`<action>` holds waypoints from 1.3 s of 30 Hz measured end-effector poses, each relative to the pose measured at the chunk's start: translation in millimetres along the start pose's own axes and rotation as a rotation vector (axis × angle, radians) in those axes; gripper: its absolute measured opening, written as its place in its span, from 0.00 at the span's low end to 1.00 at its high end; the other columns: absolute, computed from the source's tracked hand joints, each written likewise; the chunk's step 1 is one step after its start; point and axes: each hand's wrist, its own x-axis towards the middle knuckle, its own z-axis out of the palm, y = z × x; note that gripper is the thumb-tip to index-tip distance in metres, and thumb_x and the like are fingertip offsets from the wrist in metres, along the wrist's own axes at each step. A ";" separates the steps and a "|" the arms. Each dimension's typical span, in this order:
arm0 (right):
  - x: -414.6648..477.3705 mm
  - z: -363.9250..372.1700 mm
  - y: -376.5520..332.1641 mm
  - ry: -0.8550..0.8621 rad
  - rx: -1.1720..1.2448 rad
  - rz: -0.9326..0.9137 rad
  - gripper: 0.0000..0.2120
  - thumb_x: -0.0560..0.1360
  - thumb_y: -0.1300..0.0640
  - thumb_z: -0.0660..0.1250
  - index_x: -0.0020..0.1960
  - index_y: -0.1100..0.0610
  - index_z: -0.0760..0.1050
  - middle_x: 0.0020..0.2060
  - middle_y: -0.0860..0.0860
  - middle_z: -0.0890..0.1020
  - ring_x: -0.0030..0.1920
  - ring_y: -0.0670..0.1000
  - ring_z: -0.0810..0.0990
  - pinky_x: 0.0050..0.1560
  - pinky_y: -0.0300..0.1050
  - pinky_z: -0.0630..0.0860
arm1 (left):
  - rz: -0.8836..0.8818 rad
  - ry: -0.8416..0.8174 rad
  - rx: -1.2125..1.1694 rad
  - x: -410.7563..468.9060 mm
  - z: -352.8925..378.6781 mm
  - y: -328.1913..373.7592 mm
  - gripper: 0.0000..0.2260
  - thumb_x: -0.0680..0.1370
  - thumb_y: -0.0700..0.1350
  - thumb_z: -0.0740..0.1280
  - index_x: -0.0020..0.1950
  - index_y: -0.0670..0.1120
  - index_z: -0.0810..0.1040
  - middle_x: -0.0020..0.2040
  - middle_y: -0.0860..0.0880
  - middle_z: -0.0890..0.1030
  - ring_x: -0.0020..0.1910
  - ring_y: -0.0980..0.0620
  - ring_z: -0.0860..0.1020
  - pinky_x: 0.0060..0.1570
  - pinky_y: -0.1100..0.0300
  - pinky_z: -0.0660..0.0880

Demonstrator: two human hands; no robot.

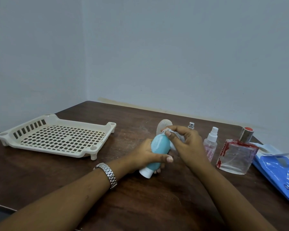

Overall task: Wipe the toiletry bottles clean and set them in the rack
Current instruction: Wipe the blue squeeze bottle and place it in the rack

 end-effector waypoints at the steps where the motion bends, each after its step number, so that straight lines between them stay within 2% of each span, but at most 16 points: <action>1: 0.3 -0.5 1.6 -0.012 -0.014 0.007 0.06 0.74 0.61 0.67 0.46 0.52 0.81 0.43 0.42 0.82 0.44 0.38 0.81 0.41 0.28 0.75 | 0.002 0.007 -0.017 0.1 -0.2 -0.6 0.26 0.61 0.52 0.75 0.51 0.38 0.74 0.35 0.41 0.78 0.26 0.50 0.77 0.28 0.60 0.76; 4: 0.4 -2.8 5.6 -0.071 -0.071 0.030 0.07 0.74 0.60 0.67 0.51 0.54 0.81 0.45 0.41 0.82 0.49 0.38 0.80 0.46 0.30 0.76 | 0.002 0.023 -0.045 0.5 -1.3 -1.6 0.26 0.61 0.53 0.74 0.52 0.39 0.73 0.32 0.44 0.78 0.25 0.51 0.77 0.26 0.61 0.76; 7: -1.8 -3.9 5.6 -0.058 -0.171 0.014 0.08 0.74 0.59 0.68 0.52 0.55 0.82 0.44 0.40 0.81 0.47 0.38 0.79 0.48 0.32 0.76 | 0.002 0.025 -0.039 0.0 -1.4 -1.4 0.24 0.61 0.54 0.73 0.50 0.41 0.73 0.30 0.47 0.78 0.25 0.52 0.77 0.26 0.62 0.75; 11: -6.6 -1.1 6.1 -0.023 -0.254 -0.028 0.10 0.75 0.59 0.67 0.55 0.56 0.80 0.47 0.40 0.78 0.45 0.33 0.75 0.47 0.24 0.72 | 0.021 0.050 -0.040 -1.5 -1.7 -3.1 0.17 0.66 0.48 0.73 0.49 0.43 0.73 0.30 0.48 0.79 0.25 0.52 0.77 0.26 0.61 0.75; 18: -10.4 -0.7 7.0 0.003 -0.326 -0.034 0.09 0.74 0.59 0.68 0.54 0.57 0.81 0.49 0.48 0.83 0.46 0.40 0.78 0.44 0.23 0.72 | 0.032 0.088 -0.093 -2.4 -1.3 -4.8 0.18 0.63 0.52 0.74 0.47 0.44 0.75 0.29 0.47 0.78 0.24 0.51 0.76 0.24 0.61 0.75; 22: -15.0 1.3 7.0 -0.037 -0.435 -0.082 0.11 0.75 0.61 0.67 0.57 0.58 0.80 0.52 0.51 0.83 0.50 0.44 0.79 0.46 0.21 0.69 | 0.020 0.111 -0.119 -0.9 -2.9 -5.4 0.27 0.58 0.59 0.77 0.46 0.43 0.75 0.29 0.47 0.78 0.24 0.51 0.76 0.25 0.61 0.75; 24: -17.4 3.7 7.8 -0.060 -0.524 -0.141 0.12 0.75 0.61 0.66 0.57 0.58 0.79 0.52 0.53 0.83 0.51 0.48 0.81 0.49 0.31 0.72 | 0.026 0.119 -0.145 0.0 -3.0 -7.1 0.33 0.53 0.65 0.79 0.44 0.43 0.75 0.28 0.46 0.78 0.24 0.51 0.76 0.25 0.61 0.75; 27: -21.1 8.0 9.1 -0.071 -0.690 -0.233 0.13 0.76 0.57 0.61 0.57 0.56 0.80 0.44 0.53 0.84 0.44 0.52 0.81 0.44 0.38 0.72 | 0.048 0.137 -0.209 1.1 -2.9 -8.6 0.38 0.51 0.71 0.76 0.44 0.42 0.74 0.29 0.46 0.77 0.24 0.51 0.75 0.26 0.60 0.75; 29: -24.1 13.9 7.2 -0.112 -0.688 -0.256 0.15 0.75 0.56 0.59 0.58 0.58 0.79 0.44 0.53 0.84 0.42 0.51 0.80 0.44 0.35 0.70 | 0.038 0.159 -0.266 1.3 -3.9 -7.8 0.41 0.51 0.76 0.71 0.45 0.42 0.74 0.29 0.45 0.78 0.24 0.50 0.76 0.25 0.60 0.75; 32: -26.6 20.8 4.6 -0.087 -0.661 -0.320 0.14 0.75 0.61 0.61 0.59 0.63 0.77 0.48 0.54 0.82 0.44 0.45 0.77 0.52 0.24 0.62 | -0.055 0.141 -0.303 -0.5 -8.3 -7.7 0.45 0.52 0.81 0.58 0.46 0.43 0.76 0.29 0.45 0.79 0.24 0.51 0.77 0.25 0.62 0.75; 33: -26.4 21.1 4.4 -0.080 -0.641 -0.331 0.14 0.74 0.63 0.62 0.58 0.63 0.78 0.48 0.55 0.81 0.45 0.44 0.77 0.53 0.22 0.61 | -0.070 0.117 -0.292 -1.2 -9.9 -8.0 0.46 0.51 0.82 0.57 0.44 0.43 0.76 0.29 0.45 0.79 0.25 0.51 0.77 0.25 0.62 0.75; 36: -21.3 15.7 4.0 -0.045 -0.559 -0.310 0.10 0.74 0.67 0.63 0.54 0.66 0.79 0.41 0.50 0.78 0.40 0.39 0.76 0.46 0.22 0.67 | -0.068 0.041 -0.264 -1.0 -9.0 -8.0 0.45 0.48 0.83 0.59 0.40 0.44 0.77 0.29 0.45 0.78 0.25 0.51 0.77 0.26 0.63 0.74; 38: -17.9 12.5 4.5 -0.006 -0.561 -0.309 0.09 0.71 0.70 0.67 0.50 0.64 0.81 0.39 0.49 0.78 0.38 0.39 0.74 0.45 0.21 0.67 | -0.022 0.025 -0.236 -0.8 -6.7 -6.9 0.41 0.53 0.79 0.66 0.42 0.43 0.76 0.30 0.46 0.78 0.25 0.51 0.76 0.27 0.62 0.75; 39: -15.5 9.3 5.8 0.024 -0.560 -0.300 0.10 0.69 0.70 0.69 0.48 0.61 0.82 0.39 0.49 0.79 0.39 0.39 0.74 0.45 0.21 0.66 | 0.001 0.023 -0.208 -1.3 -5.5 -6.1 0.36 0.57 0.73 0.71 0.45 0.43 0.75 0.31 0.46 0.78 0.26 0.51 0.76 0.27 0.61 0.75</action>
